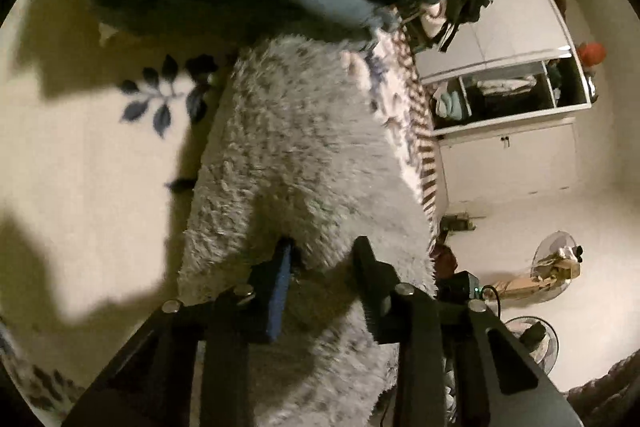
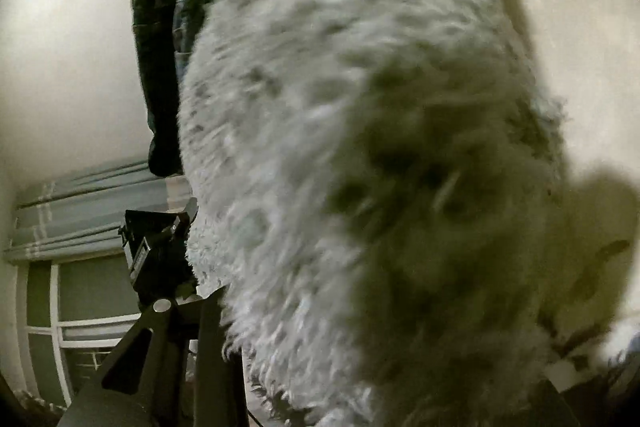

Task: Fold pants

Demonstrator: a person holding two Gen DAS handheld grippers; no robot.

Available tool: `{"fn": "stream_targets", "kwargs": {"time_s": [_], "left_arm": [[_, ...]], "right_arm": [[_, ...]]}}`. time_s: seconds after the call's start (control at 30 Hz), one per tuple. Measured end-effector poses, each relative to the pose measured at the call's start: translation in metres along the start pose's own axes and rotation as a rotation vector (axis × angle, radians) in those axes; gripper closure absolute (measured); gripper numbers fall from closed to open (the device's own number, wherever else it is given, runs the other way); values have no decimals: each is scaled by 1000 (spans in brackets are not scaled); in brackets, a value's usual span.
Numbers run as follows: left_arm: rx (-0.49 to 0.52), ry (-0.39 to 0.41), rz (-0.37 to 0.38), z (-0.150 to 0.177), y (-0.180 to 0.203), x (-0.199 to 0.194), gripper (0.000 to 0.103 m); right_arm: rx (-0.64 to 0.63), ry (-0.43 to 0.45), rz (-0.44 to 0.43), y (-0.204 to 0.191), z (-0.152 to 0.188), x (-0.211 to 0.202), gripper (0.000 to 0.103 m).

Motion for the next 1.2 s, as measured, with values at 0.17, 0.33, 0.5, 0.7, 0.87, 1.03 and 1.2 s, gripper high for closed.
{"fn": "stream_targets", "kwargs": {"time_s": [0.17, 0.33, 0.5, 0.7, 0.87, 1.03, 1.2], "left_arm": [[-5, 24, 91, -8, 27, -13, 82], [-58, -19, 46, -19, 13, -5, 9], [-62, -88, 30, -18, -4, 15, 6], [-100, -169, 12, -10, -38, 44, 0], [-126, -171, 42, -16, -45, 42, 0], [-58, -111, -20, -23, -34, -5, 0], [-128, -78, 81, -23, -45, -13, 0]], "right_arm": [[-42, -8, 19, -28, 5, -12, 68], [-12, -108, 127, -12, 2, 18, 48], [-1, -149, 192, 8, -5, 24, 11], [-25, -156, 204, 11, 3, 37, 1], [2, -154, 173, 8, -3, 45, 0], [12, -161, 129, -6, -9, 43, 0], [15, -176, 135, -2, 1, 51, 0]]}}
Point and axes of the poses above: each gripper's, at about its wrist camera, not at the fingertips, and x roughly the way its jaws point, y to its right, z to its underside, the point moved 7 cm from there along x, roughly the way its jaws point, and after that the axes turned 10 degrees about z, right-handed, at the moved point
